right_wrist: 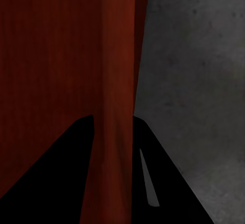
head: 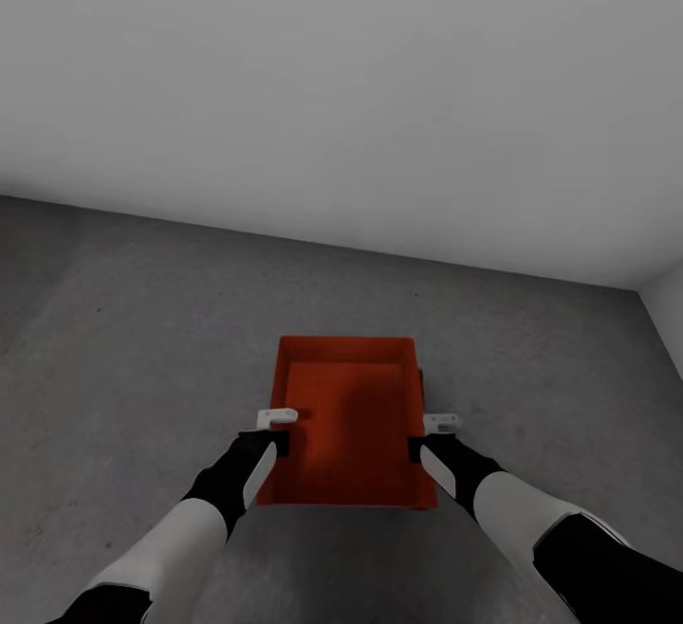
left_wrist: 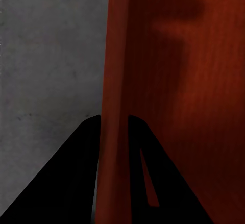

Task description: Move the two storage containers from the living room to the garage. In the garage, place one container on the floor and stack the other container on top of it (either order is fine).

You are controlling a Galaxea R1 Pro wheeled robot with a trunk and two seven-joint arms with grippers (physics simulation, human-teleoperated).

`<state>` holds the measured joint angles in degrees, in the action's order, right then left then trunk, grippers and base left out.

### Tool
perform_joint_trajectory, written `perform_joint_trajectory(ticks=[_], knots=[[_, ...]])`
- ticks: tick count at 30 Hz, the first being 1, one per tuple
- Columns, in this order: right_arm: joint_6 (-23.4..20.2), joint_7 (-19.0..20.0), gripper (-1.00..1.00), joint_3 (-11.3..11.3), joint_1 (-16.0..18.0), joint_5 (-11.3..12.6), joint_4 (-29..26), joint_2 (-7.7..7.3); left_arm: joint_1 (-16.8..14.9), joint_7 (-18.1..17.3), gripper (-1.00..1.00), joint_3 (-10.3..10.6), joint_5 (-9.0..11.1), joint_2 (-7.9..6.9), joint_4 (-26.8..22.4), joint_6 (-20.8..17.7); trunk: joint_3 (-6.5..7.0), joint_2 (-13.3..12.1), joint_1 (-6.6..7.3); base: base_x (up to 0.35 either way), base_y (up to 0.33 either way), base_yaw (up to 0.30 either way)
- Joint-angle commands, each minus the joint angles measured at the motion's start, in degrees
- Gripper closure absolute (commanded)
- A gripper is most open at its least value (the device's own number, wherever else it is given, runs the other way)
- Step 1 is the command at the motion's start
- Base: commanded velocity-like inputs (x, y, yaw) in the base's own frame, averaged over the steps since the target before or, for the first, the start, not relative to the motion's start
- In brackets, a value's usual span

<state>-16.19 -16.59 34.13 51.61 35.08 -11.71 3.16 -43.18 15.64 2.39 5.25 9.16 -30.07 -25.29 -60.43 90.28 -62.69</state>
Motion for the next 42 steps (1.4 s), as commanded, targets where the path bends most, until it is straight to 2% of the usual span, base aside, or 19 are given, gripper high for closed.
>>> perform_joint_trajectory(ticks=[1, 13, 14, 42], knots=[[-0.3, -2.1, 1.00, -2.5, 0.1, -1.9, -0.2, -3.26, 0.0, 0.7, 1.00, -0.4, -0.6, -0.09, 0.0, -0.6, -0.03, 0.0, 0.00, 0.000, 0.000, 0.000], [-0.3, -1.9, 1.00, -2.5, 0.1, -1.9, -0.2, -3.78, 0.0, 0.7, 1.00, -0.4, -0.5, -0.11, 0.0, -0.7, -0.03, 0.0, 0.00, 0.000, 0.000, 0.000], [-0.3, -2.0, -1.00, -2.5, 0.1, -1.9, -0.2, -3.78, 0.0, 0.7, -1.00, -0.4, -0.5, -0.11, 0.0, -0.7, -0.03, 0.0, 0.00, 0.000, 0.000, 0.000], [-0.3, -2.2, -1.00, -2.5, 0.1, -1.9, -0.2, -3.78, 0.0, 0.7, -1.00, -0.4, -0.5, -0.11, 0.0, -0.6, -0.03, 0.0, 0.00, 0.000, 0.000, 0.000]])
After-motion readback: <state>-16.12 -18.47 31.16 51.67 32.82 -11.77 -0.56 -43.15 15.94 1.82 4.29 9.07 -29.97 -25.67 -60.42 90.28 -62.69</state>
